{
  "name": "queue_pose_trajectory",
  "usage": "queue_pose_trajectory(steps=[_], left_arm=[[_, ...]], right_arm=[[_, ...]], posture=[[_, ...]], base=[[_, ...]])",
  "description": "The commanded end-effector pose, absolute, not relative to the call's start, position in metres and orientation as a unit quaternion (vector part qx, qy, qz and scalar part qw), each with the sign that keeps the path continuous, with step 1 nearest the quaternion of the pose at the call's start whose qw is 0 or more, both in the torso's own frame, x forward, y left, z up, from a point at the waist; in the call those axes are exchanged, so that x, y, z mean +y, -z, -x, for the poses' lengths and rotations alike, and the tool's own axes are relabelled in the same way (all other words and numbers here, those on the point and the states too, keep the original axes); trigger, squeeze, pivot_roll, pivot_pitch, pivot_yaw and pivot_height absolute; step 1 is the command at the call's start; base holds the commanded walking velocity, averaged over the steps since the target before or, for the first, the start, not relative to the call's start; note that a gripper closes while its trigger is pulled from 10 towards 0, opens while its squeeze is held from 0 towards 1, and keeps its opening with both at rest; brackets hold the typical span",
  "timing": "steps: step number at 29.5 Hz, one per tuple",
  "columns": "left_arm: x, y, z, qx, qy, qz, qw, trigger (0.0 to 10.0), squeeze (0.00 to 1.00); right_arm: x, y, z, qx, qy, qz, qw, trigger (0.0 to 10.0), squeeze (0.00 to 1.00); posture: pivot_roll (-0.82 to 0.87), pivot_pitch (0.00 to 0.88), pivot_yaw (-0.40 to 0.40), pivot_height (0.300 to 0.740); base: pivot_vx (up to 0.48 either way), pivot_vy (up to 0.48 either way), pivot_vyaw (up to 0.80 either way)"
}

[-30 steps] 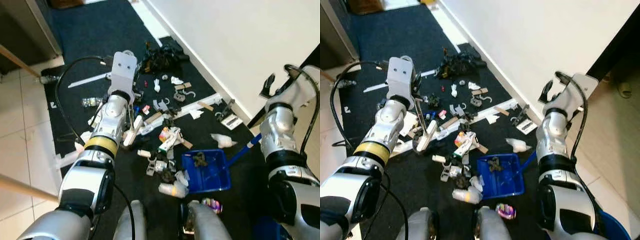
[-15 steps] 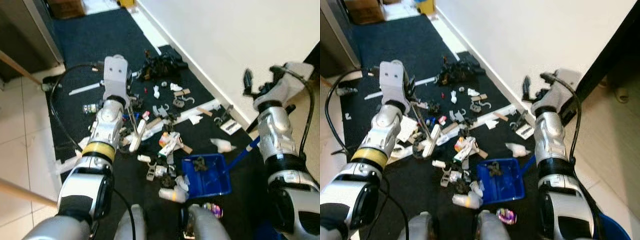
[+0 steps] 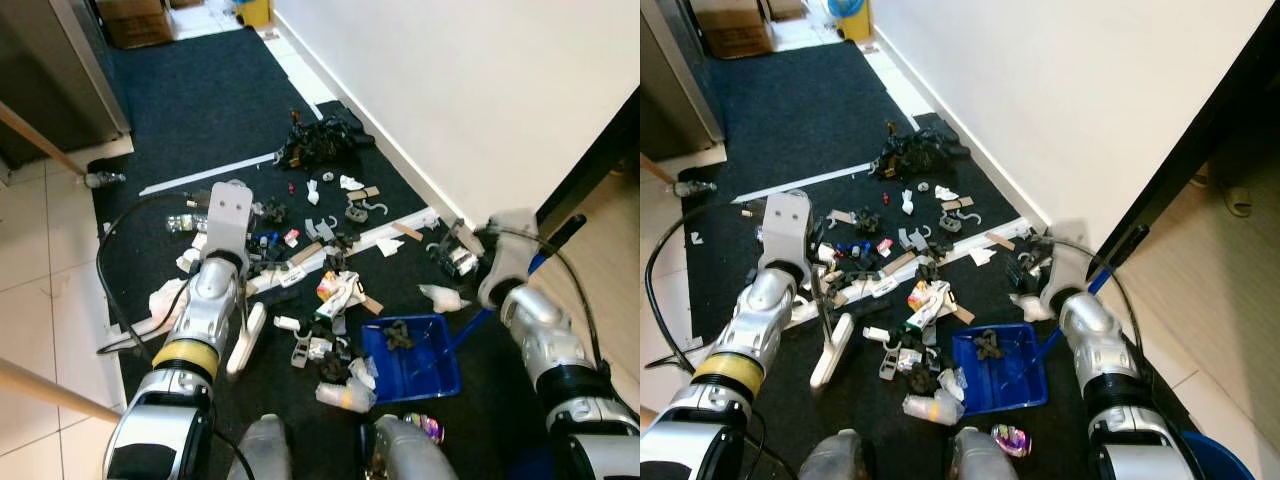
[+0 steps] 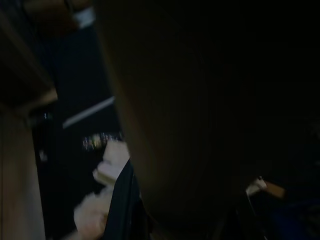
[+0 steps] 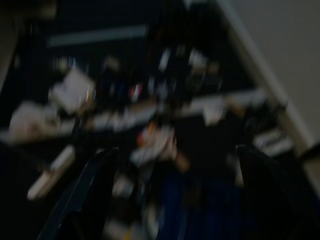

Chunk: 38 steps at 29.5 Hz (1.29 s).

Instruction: Sweep floor

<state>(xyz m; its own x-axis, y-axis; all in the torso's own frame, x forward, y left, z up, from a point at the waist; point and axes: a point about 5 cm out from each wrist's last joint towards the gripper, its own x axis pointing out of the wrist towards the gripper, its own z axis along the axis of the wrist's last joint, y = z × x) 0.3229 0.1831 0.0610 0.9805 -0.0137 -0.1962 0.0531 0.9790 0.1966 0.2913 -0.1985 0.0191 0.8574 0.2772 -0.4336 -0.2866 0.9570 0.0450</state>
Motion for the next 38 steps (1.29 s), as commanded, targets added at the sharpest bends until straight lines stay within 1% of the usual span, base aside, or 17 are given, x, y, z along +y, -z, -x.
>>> queue_pose_trajectory(steps=[1,5,6,7,8,10,12,13,14,17,20,28,38], left_arm=[[0.181,-0.051,-0.317,0.116,0.004,-0.082,0.99,10.0,0.0],[0.181,-0.04,-0.31,0.135,0.001,-0.088,0.987,10.0,0.0],[0.18,-0.033,-0.305,0.147,0.001,-0.091,0.985,10.0,0.0],[0.18,-0.031,-0.304,0.152,0.002,-0.092,0.984,10.0,0.0],[0.18,-0.031,-0.304,0.152,0.002,-0.092,0.984,10.0,0.0],[0.178,-0.027,-0.302,0.161,0.002,-0.094,0.982,10.0,0.0],[0.177,-0.026,-0.302,0.167,-0.002,-0.091,0.982,10.0,0.0],[0.177,-0.026,-0.302,0.167,-0.002,-0.091,0.982,10.0,0.0],[0.176,-0.026,-0.302,0.168,0.0,-0.092,0.982,10.0,0.0],[0.175,-0.026,-0.303,0.17,0.004,-0.08,0.982,10.0,0.0],[0.175,-0.021,-0.304,0.194,-0.001,-0.062,0.979,10.0,0.0],[0.172,-0.023,-0.307,0.191,-0.002,-0.066,0.979,10.0,0.0],[0.173,-0.02,-0.303,0.194,-0.019,-0.059,0.979,10.0,0.0]], right_arm=[[-0.196,-0.001,-0.278,0.267,-0.145,0.02,0.952,10.0,0.0],[-0.194,0.012,-0.269,0.291,-0.12,0.019,0.949,10.0,0.0],[-0.196,0.017,-0.266,0.3,-0.075,0.01,0.951,10.0,0.0],[-0.198,0.019,-0.265,0.303,-0.057,0.007,0.951,10.0,0.0],[-0.198,0.019,-0.265,0.303,-0.057,0.007,0.951,10.0,0.0],[-0.204,0.02,-0.265,0.306,-0.012,-0.001,0.952,10.0,0.0],[-0.21,0.022,-0.264,0.31,0.026,-0.019,0.95,10.0,0.0],[-0.21,0.022,-0.264,0.31,0.026,-0.019,0.95,10.0,0.0],[-0.212,0.022,-0.264,0.309,0.045,-0.037,0.949,10.0,0.0],[-0.212,0.022,-0.264,0.306,0.047,-0.044,0.95,10.0,0.0],[-0.206,0.027,-0.262,0.323,0.042,-0.034,0.945,10.0,0.0],[-0.2,0.034,-0.256,0.333,0.05,-0.034,0.941,10.0,0.0],[-0.191,0.035,-0.256,0.331,0.015,-0.002,0.943,10.0,0.0]], posture=[[0.05,0.01,-0.062,0.74],[0.04,0.009,-0.076,0.74],[0.04,0.011,-0.079,0.74],[0.04,0.011,-0.079,0.74],[0.04,0.011,-0.079,0.74],[0.04,0.015,-0.077,0.74],[0.04,0.017,-0.07,0.74],[0.04,0.017,-0.07,0.74],[0.04,0.019,-0.064,0.74],[0.04,0.023,-0.051,0.74],[0.05,0.026,-0.037,0.74],[0.06,0.04,-0.025,0.74],[0.07,0.039,-0.043,0.74]], base=[[0.0,0.0,0.0],[0.0,0.0,0.0],[0.0,0.0,0.0],[0.0,0.0,0.0],[0.0,0.0,0.0],[0.0,0.0,0.0],[0.0,0.0,0.0],[0.0,0.0,0.0],[0.0,0.0,0.0],[0.0,0.0,0.0],[0.0,0.0,0.0],[0.0,0.0,0.0],[0.0,0.0,0.0]])
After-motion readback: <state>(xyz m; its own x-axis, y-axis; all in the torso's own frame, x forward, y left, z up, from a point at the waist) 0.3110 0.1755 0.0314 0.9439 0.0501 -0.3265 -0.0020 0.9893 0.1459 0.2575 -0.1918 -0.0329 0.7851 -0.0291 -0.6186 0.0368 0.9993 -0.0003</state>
